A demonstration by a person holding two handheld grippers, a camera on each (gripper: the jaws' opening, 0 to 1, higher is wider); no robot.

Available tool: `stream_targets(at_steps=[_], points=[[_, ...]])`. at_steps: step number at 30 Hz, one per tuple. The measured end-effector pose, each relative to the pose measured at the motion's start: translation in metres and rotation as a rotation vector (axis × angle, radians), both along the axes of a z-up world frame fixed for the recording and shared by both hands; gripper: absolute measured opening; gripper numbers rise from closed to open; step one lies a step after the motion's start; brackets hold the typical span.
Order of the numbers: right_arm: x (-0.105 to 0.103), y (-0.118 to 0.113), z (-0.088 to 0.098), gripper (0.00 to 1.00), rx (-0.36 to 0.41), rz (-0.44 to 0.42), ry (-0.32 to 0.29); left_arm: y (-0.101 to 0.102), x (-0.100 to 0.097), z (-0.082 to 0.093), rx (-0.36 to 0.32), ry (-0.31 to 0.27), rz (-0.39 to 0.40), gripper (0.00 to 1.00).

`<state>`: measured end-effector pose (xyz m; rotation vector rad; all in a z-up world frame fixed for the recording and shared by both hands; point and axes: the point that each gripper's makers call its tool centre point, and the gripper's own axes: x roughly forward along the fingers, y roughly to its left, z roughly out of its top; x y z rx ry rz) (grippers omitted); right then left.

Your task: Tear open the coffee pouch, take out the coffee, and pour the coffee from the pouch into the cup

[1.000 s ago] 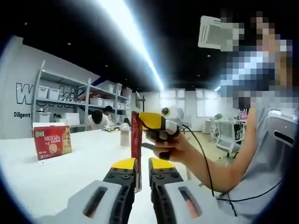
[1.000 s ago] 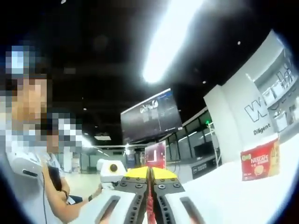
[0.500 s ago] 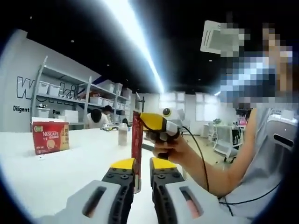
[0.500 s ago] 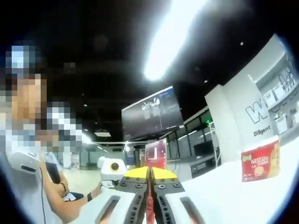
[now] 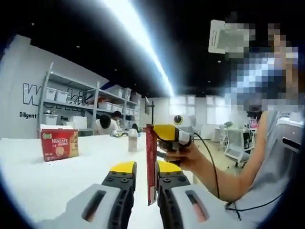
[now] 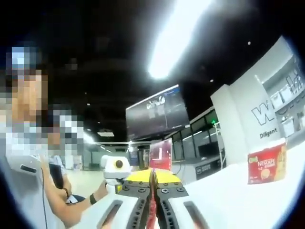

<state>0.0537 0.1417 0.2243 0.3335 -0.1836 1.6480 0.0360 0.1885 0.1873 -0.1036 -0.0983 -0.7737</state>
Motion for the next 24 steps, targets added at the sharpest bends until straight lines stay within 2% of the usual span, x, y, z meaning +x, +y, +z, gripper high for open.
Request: stream_targets(at_steps=[2,3,5,6,8,11,13,17,21,24], points=[[-0.002,0.000,-0.001,0.02,-0.022,-0.010,-0.013,-0.002,-0.004,0.005,-0.067,-0.001,-0.032,0.17],[-0.003,-0.001,-0.001,0.02,-0.034,-0.017,-0.023,-0.004,-0.005,0.002,-0.073,0.020,-0.053,0.17],[-0.005,-0.004,-0.001,0.02,-0.038,-0.021,-0.031,-0.006,-0.002,0.001,-0.029,0.038,-0.047,0.17],[-0.005,-0.006,0.000,0.02,-0.030,-0.024,-0.030,-0.008,-0.002,0.004,0.010,0.029,-0.042,0.17],[-0.006,-0.009,0.001,0.02,-0.019,-0.026,-0.028,-0.015,-0.008,0.008,0.042,0.017,-0.060,0.17],[-0.008,-0.009,0.001,0.02,-0.008,-0.025,-0.029,-0.021,-0.014,0.004,0.047,0.020,-0.070,0.17],[-0.009,-0.008,0.000,0.02,-0.005,-0.017,-0.023,-0.026,-0.016,-0.002,0.054,0.046,-0.097,0.17],[-0.013,-0.004,-0.001,0.02,-0.016,-0.009,-0.030,-0.028,-0.017,-0.006,0.081,0.048,-0.094,0.17],[-0.018,-0.003,0.001,0.02,-0.008,0.007,-0.035,-0.029,-0.022,-0.003,0.041,0.052,-0.116,0.17],[-0.024,0.000,0.005,0.02,0.001,0.020,-0.035,-0.031,-0.024,-0.007,0.040,0.059,-0.121,0.17]])
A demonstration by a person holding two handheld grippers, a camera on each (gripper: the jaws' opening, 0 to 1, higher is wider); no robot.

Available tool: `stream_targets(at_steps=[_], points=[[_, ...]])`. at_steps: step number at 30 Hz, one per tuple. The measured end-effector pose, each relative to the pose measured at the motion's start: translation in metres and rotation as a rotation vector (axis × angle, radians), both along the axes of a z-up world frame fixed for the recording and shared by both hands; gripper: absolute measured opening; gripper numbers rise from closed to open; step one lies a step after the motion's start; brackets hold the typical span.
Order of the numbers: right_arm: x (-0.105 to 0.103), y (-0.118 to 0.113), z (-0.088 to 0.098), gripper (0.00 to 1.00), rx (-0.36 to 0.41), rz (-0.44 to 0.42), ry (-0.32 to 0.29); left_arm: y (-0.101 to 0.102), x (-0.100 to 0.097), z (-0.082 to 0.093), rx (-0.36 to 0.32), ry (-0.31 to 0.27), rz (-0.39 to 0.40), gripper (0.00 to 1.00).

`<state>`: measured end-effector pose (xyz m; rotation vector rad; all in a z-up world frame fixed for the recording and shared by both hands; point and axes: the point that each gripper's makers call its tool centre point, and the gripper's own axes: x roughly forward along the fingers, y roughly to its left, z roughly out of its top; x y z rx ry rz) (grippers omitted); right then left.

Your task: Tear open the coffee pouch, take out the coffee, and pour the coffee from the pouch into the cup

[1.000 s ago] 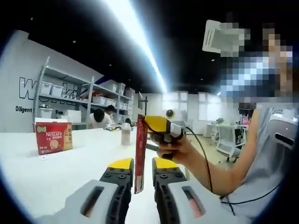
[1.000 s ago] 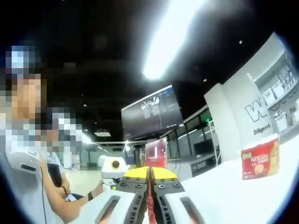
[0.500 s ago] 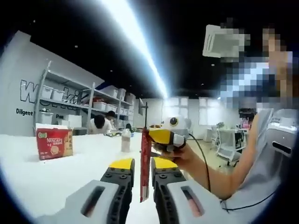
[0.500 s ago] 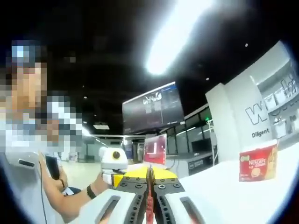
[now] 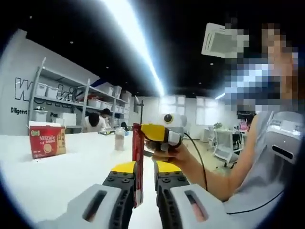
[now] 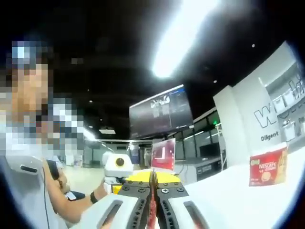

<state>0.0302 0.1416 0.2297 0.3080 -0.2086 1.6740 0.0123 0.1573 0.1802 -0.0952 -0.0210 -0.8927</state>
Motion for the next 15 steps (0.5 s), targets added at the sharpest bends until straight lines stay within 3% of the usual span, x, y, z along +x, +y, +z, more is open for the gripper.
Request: stream_targets(at_steps=[8,15], points=[[-0.010,0.004,0.000,0.02,-0.006,0.030,-0.010,-0.006,-0.001,-0.003,-0.007,0.010,-0.026,0.17],[-0.016,0.006,-0.007,0.02,-0.027,0.064,-0.006,0.006,-0.005,0.003,-0.001,-0.012,-0.010,0.17]])
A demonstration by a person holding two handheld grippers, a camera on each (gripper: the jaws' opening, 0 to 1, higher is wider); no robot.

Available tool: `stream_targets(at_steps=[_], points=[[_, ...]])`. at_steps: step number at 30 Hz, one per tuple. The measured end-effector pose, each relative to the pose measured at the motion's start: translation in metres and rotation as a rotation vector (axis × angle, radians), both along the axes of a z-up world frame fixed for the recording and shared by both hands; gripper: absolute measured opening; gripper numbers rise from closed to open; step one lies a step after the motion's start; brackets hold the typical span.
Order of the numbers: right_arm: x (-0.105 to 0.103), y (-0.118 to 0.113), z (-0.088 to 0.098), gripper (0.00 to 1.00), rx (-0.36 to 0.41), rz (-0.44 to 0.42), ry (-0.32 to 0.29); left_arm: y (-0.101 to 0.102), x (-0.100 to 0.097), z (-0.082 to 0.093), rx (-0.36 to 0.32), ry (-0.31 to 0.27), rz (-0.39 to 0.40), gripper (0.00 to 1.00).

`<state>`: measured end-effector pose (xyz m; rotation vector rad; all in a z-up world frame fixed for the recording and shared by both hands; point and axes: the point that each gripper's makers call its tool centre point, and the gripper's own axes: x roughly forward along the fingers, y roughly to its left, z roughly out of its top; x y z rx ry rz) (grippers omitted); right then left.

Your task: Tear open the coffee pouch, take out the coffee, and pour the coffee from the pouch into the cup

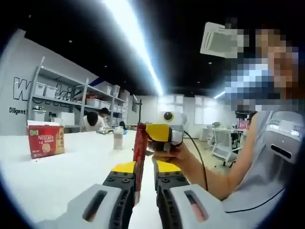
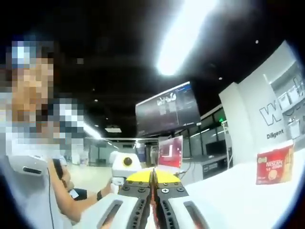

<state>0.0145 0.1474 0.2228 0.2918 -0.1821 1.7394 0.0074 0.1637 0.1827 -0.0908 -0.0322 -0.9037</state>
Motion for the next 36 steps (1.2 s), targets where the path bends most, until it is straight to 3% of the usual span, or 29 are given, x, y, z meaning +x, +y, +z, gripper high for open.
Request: stream_targets(at_steps=[4,9,13,18,25,36], points=[[-0.009,-0.001,0.001,0.02,0.009,0.060,0.005,0.004,-0.004,0.006,-0.019,-0.026,-0.012,0.18],[-0.025,0.000,0.003,0.02,0.020,0.141,-0.004,-0.008,-0.016,0.011,-0.040,-0.038,-0.090,0.18],[-0.037,0.000,0.004,0.02,0.024,0.202,-0.013,-0.015,-0.018,0.010,-0.030,-0.044,-0.104,0.18],[-0.035,0.000,0.003,0.02,0.013,0.204,-0.012,-0.017,-0.021,0.006,-0.024,-0.034,-0.123,0.09],[-0.034,0.002,-0.007,0.07,-0.018,0.211,-0.058,-0.015,-0.020,-0.001,0.035,-0.014,-0.086,0.08],[-0.032,0.004,-0.012,0.04,-0.047,0.200,-0.037,-0.013,-0.018,-0.005,0.051,0.005,-0.080,0.08]])
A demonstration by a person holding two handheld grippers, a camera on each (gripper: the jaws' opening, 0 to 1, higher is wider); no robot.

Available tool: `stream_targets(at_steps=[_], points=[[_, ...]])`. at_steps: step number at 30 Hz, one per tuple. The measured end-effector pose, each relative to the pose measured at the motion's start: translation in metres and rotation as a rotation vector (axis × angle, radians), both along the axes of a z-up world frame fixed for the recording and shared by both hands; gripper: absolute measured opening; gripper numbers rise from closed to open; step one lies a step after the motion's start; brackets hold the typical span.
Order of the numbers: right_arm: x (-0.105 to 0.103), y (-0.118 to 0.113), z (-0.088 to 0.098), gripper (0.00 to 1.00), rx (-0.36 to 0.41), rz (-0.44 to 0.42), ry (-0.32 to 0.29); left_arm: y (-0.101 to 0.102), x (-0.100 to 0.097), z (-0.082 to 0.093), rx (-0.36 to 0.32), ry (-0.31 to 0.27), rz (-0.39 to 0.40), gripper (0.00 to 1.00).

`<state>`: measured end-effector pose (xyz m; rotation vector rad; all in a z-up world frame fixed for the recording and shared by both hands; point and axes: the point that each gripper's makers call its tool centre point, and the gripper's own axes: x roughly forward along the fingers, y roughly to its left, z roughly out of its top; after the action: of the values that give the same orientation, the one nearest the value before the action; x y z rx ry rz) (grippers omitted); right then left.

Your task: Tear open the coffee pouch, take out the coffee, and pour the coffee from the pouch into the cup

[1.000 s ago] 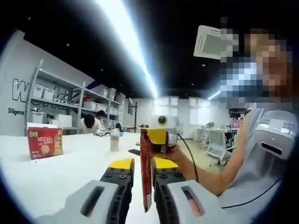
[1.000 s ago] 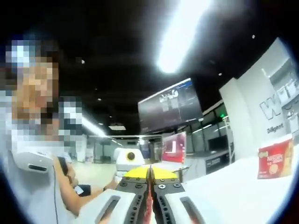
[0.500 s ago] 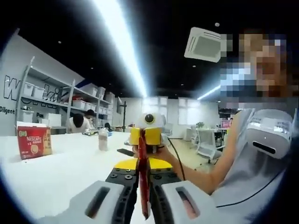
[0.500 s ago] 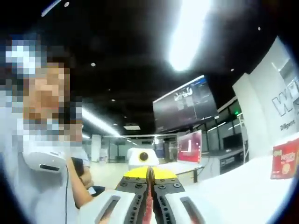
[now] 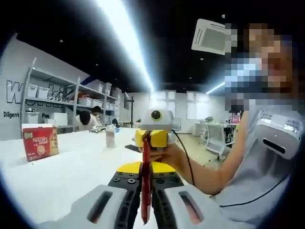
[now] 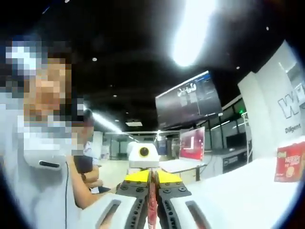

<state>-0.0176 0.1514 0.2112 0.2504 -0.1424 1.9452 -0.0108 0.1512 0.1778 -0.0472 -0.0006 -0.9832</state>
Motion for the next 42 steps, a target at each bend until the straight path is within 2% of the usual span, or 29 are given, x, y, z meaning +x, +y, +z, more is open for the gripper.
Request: stream_targets(at_steps=[4,7,8,14,22,33,38,40,42], points=[[-0.001,-0.001,0.003,0.03,-0.004,0.001,0.017,-0.004,-0.005,0.003,-0.010,-0.024,-0.039,0.11],[-0.003,-0.001,0.002,0.02,-0.010,0.005,0.000,-0.001,-0.009,0.011,-0.034,-0.041,-0.047,0.16],[-0.004,-0.001,0.001,0.02,-0.014,0.009,-0.006,0.000,-0.010,0.015,-0.062,-0.034,-0.052,0.16],[-0.010,0.001,-0.009,0.02,-0.047,0.036,-0.019,0.010,-0.012,0.024,-0.099,-0.052,-0.039,0.13],[-0.015,0.000,-0.014,0.02,-0.058,0.062,-0.017,0.008,-0.013,0.022,-0.088,-0.054,-0.049,0.07],[-0.019,0.000,-0.017,0.02,-0.071,0.077,-0.022,0.006,-0.018,0.021,-0.085,-0.044,-0.064,0.05],[-0.018,0.001,-0.014,0.03,-0.020,0.020,-0.132,0.007,-0.015,0.021,-0.115,-0.009,-0.067,0.04],[-0.020,0.001,-0.015,0.03,-0.018,0.017,-0.142,0.006,-0.016,0.021,-0.124,-0.007,-0.069,0.03],[-0.020,0.001,-0.014,0.03,-0.007,-0.003,-0.180,0.006,-0.016,0.022,-0.132,-0.001,-0.068,0.03]])
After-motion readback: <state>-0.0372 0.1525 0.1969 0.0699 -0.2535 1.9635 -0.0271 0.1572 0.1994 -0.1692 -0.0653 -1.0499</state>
